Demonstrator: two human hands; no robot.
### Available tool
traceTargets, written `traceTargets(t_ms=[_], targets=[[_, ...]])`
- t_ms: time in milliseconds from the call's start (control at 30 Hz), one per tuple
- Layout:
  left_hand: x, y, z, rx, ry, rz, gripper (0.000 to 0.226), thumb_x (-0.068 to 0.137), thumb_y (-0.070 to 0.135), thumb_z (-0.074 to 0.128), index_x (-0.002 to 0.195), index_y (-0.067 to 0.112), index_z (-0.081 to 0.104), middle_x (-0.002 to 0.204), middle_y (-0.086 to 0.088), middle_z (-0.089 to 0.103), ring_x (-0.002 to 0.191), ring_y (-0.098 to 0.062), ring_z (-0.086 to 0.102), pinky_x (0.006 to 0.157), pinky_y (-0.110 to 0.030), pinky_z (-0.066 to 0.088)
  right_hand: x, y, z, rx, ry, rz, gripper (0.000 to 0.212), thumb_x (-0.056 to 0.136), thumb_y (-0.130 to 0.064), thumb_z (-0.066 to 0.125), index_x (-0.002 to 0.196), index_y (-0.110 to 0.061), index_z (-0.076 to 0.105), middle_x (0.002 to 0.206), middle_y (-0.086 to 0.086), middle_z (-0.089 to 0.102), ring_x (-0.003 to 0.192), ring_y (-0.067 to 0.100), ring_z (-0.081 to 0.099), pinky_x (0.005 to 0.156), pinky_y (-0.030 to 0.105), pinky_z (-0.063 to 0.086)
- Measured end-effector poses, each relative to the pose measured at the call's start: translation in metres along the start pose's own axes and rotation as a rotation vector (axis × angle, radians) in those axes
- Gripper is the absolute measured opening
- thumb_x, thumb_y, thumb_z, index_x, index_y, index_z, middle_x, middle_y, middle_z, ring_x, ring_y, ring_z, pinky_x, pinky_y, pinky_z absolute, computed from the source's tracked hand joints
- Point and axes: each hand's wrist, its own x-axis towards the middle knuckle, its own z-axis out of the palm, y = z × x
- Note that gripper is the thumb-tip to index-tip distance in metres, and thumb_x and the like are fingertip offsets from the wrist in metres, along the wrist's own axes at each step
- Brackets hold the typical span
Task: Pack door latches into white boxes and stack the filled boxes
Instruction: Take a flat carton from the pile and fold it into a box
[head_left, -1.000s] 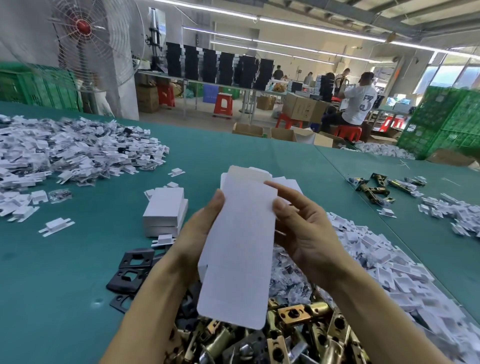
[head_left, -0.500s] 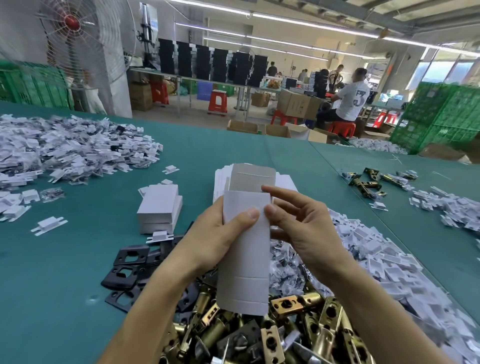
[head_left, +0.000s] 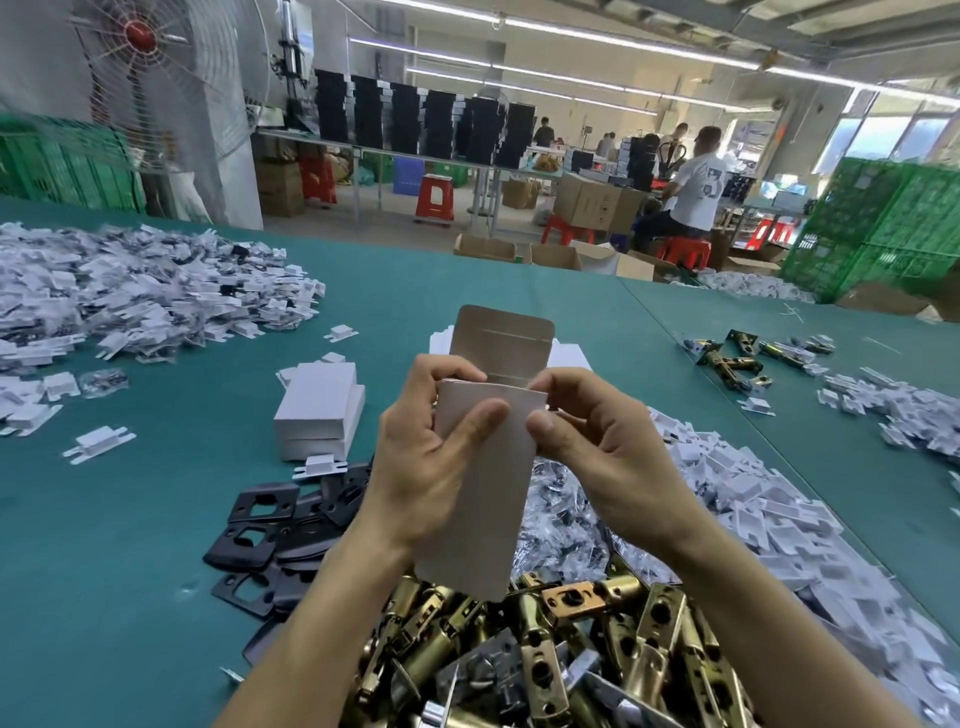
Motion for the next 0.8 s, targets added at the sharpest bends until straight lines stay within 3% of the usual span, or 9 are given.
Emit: traceTargets(t_ms=[67, 200, 300, 467, 567, 633, 667, 733, 800], targets=[[0.0, -0.003, -0.001, 0.078, 0.037, 0.022, 0.029, 0.085, 0.069, 0.057, 0.097, 0.042, 0.052, 0.087, 0.01, 0.062, 0.066, -0.014, 0.061, 0.055, -0.044, 0.056, -0.001, 0.0, 0.001, -0.039, -0.037, 0.015, 0.009, 0.097, -0.008, 0.056, 0.104, -0.012, 0.058, 0.099, 0.009, 0.065, 0.092, 0.019, 0.065, 0.087, 0.048, 0.056], [0.001, -0.005, -0.003, 0.174, 0.087, 0.09, 0.039, 0.094, 0.069, 0.042, 0.09, 0.031, 0.05, 0.069, -0.004, 0.049, 0.051, -0.006, 0.041, 0.046, -0.022, 0.034, -0.003, -0.002, 0.003, -0.056, -0.056, 0.034, 0.012, 0.096, -0.004, 0.057, 0.106, -0.009, 0.059, 0.1, 0.014, 0.066, 0.093, 0.018, 0.066, 0.085, 0.041, 0.057], [0.001, -0.004, -0.006, 0.215, 0.122, 0.122, 0.037, 0.097, 0.064, 0.038, 0.085, 0.03, 0.048, 0.064, 0.006, 0.046, 0.05, -0.002, 0.038, 0.045, -0.017, 0.028, -0.004, -0.003, 0.005, -0.042, -0.05, 0.024, 0.023, 0.091, -0.013, 0.064, 0.113, -0.019, 0.062, 0.107, 0.009, 0.068, 0.099, 0.019, 0.069, 0.086, 0.034, 0.057], [0.003, -0.003, -0.01, 0.244, 0.153, 0.177, 0.035, 0.1, 0.061, 0.035, 0.083, 0.033, 0.047, 0.07, -0.003, 0.047, 0.057, -0.011, 0.043, 0.048, -0.03, 0.033, -0.001, -0.008, 0.011, 0.103, 0.041, -0.056, 0.053, 0.083, -0.009, 0.072, 0.125, -0.039, 0.059, 0.117, 0.01, 0.065, 0.096, 0.033, 0.07, 0.081, 0.045, 0.06], [0.005, 0.001, -0.01, 0.273, 0.173, 0.141, 0.038, 0.099, 0.063, 0.032, 0.084, 0.032, 0.048, 0.073, -0.004, 0.05, 0.061, -0.018, 0.048, 0.051, -0.036, 0.036, 0.002, -0.013, 0.014, 0.083, 0.032, -0.076, 0.064, 0.082, -0.008, 0.074, 0.127, -0.05, 0.055, 0.113, 0.007, 0.067, 0.09, 0.034, 0.072, 0.075, 0.047, 0.062], [0.004, 0.004, -0.01, 0.341, 0.155, 0.071, 0.04, 0.097, 0.069, 0.028, 0.091, 0.034, 0.047, 0.074, 0.001, 0.055, 0.061, -0.014, 0.052, 0.051, -0.038, 0.04, 0.003, -0.013, 0.016, 0.077, 0.058, -0.084, 0.075, 0.083, -0.005, 0.073, 0.131, -0.057, 0.048, 0.111, 0.007, 0.066, 0.088, 0.032, 0.072, 0.074, 0.048, 0.062], [0.002, 0.005, -0.009, 0.388, 0.133, 0.032, 0.039, 0.095, 0.073, 0.029, 0.097, 0.036, 0.044, 0.077, 0.006, 0.057, 0.063, -0.01, 0.055, 0.052, -0.038, 0.043, 0.004, -0.013, 0.016, 0.08, 0.081, -0.08, 0.08, 0.084, -0.004, 0.073, 0.133, -0.059, 0.043, 0.11, 0.007, 0.066, 0.088, 0.031, 0.072, 0.074, 0.046, 0.062], [-0.002, 0.008, -0.007, 0.491, 0.073, -0.029, 0.045, 0.087, 0.078, 0.036, 0.115, 0.042, 0.036, 0.102, 0.011, 0.058, 0.077, -0.012, 0.06, 0.062, -0.036, 0.049, 0.004, -0.011, 0.015, 0.099, 0.139, -0.052, 0.08, 0.085, -0.003, 0.072, 0.137, -0.054, 0.037, 0.11, 0.004, 0.065, 0.092, 0.031, 0.071, 0.076, 0.044, 0.061], [-0.006, 0.012, -0.004, 0.604, 0.003, -0.027, 0.069, 0.079, 0.082, 0.043, 0.135, 0.046, 0.023, 0.127, 0.008, 0.047, 0.09, -0.014, 0.057, 0.069, -0.035, 0.049, 0.004, -0.01, 0.014, 0.122, 0.196, -0.013, 0.071, 0.087, -0.001, 0.069, 0.136, -0.045, 0.041, 0.112, 0.006, 0.064, 0.094, 0.026, 0.072, 0.075, 0.038, 0.061]])
